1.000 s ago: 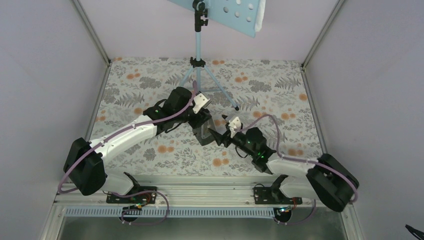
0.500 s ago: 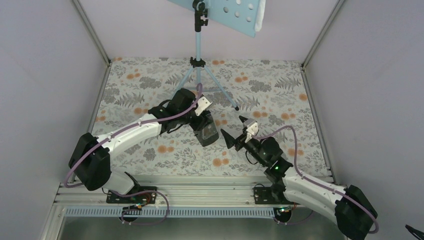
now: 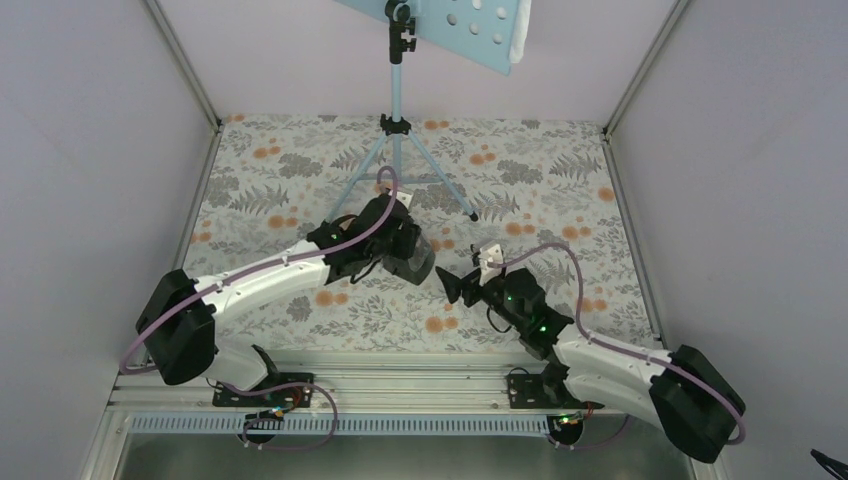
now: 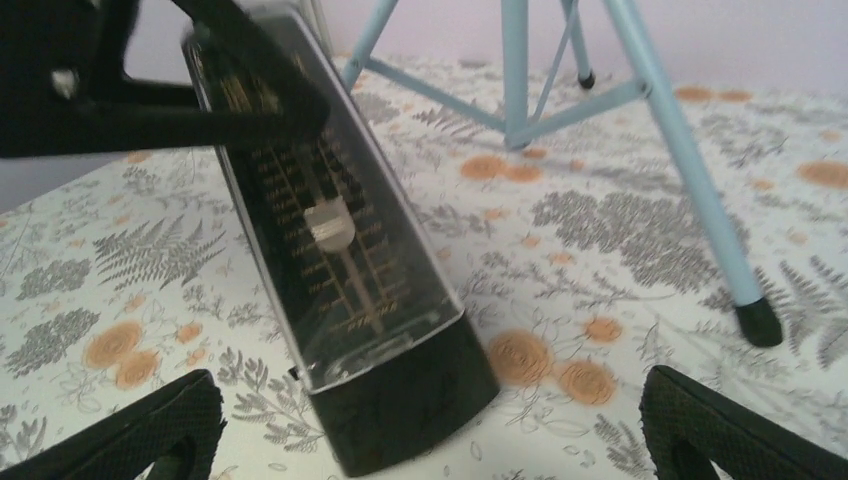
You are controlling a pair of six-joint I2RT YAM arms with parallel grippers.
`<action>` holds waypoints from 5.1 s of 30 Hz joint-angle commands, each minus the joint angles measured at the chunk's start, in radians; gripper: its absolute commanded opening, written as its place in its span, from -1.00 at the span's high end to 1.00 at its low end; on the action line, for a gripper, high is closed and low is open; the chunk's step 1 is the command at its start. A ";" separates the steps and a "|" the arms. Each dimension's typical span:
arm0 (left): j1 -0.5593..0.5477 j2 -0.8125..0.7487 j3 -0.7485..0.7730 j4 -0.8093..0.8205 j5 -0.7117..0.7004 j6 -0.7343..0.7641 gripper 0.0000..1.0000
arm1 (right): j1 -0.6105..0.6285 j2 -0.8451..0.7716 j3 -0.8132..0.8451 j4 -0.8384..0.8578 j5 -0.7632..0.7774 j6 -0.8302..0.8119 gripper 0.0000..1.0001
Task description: Pack up the instrument practice props
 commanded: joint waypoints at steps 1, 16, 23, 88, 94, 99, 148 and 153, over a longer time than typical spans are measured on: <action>-0.046 -0.006 -0.025 -0.082 -0.129 -0.270 0.07 | 0.006 0.080 0.050 0.008 -0.047 0.085 -0.96; -0.079 -0.236 -0.061 -0.041 -0.020 -0.141 -1.00 | 0.129 0.461 0.199 -0.038 0.037 0.155 -0.93; 0.029 -0.362 -0.157 0.033 0.134 -0.125 -1.00 | 0.094 0.544 0.273 -0.110 0.137 0.215 -1.00; 0.205 0.204 0.181 -0.028 0.546 0.285 -0.06 | 0.104 0.848 0.354 0.122 0.224 0.005 -0.99; 0.198 0.204 0.181 -0.030 0.546 0.288 -0.04 | 0.104 0.882 0.383 0.110 0.267 0.011 -0.99; 0.195 0.206 0.183 -0.033 0.547 0.290 -0.03 | 0.102 0.889 0.392 0.096 0.304 0.032 -0.99; 0.200 0.019 0.148 0.037 0.413 0.303 -0.92 | -0.113 0.302 0.060 0.162 -0.009 0.177 -0.95; 0.230 -0.112 0.155 0.069 0.381 0.304 -1.00 | -0.255 0.358 0.178 0.033 -0.146 0.250 -0.85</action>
